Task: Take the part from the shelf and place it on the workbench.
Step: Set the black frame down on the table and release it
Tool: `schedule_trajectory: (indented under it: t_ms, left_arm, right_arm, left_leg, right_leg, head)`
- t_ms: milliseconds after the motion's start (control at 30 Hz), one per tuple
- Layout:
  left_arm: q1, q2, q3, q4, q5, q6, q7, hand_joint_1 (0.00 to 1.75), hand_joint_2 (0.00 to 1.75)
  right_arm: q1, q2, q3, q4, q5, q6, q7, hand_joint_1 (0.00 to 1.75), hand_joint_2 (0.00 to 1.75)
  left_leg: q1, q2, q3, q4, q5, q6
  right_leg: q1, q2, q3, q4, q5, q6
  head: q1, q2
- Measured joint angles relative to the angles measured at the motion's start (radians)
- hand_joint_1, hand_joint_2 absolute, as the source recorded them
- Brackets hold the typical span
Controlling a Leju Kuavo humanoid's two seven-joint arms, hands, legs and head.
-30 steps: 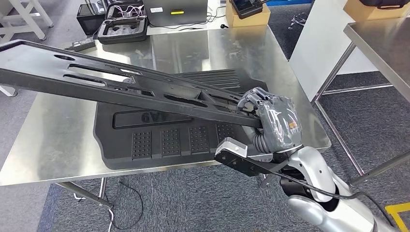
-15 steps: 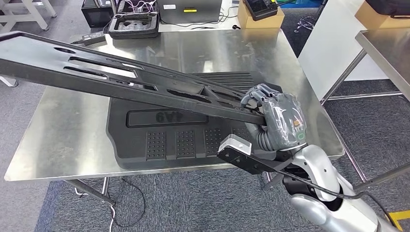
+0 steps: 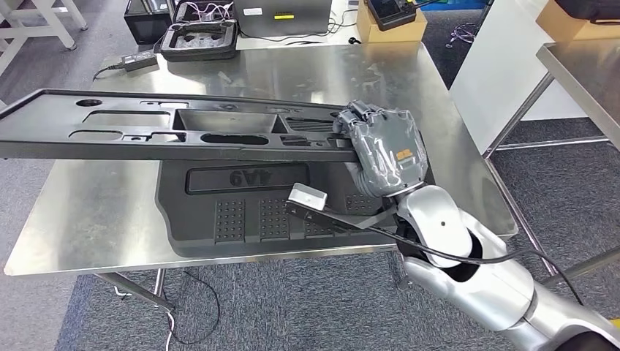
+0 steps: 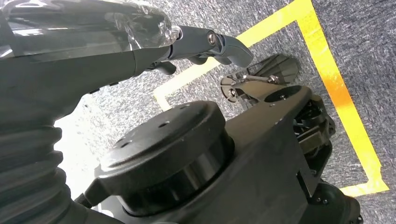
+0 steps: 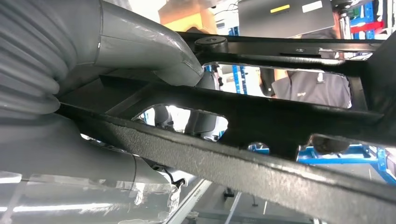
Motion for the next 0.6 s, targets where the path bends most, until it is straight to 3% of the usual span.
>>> schedule_trajectory:
  t_ms: [267,600]
  left_arm:
    - [-0.01,0.0,-0.002,-0.003,-0.022,-0.01,0.001,0.0,1.75]
    - [-0.035,0.0,-0.003,-0.005,-0.05,-0.014,0.034,0.0,1.75]
  right_arm:
    - [-0.065,0.052,0.063,0.1,0.073,0.05,0.0,1.75,1.75]
    - [-0.197,0.235,0.171,0.479,0.057,0.03,-0.053,1.75,1.75]
  left_leg:
    - [0.0,0.0,0.001,-0.003,0.0,0.0]
    - [0.001,-0.001,0.002,-0.004,0.002,-0.003]
  right_leg:
    - [0.0,0.0,0.0,0.0,-0.001,-0.001]
    - [0.001,-0.002,0.001,0.001,-0.001,-0.001]
  head:
    - [0.0,0.0]
    - [0.0,0.0]
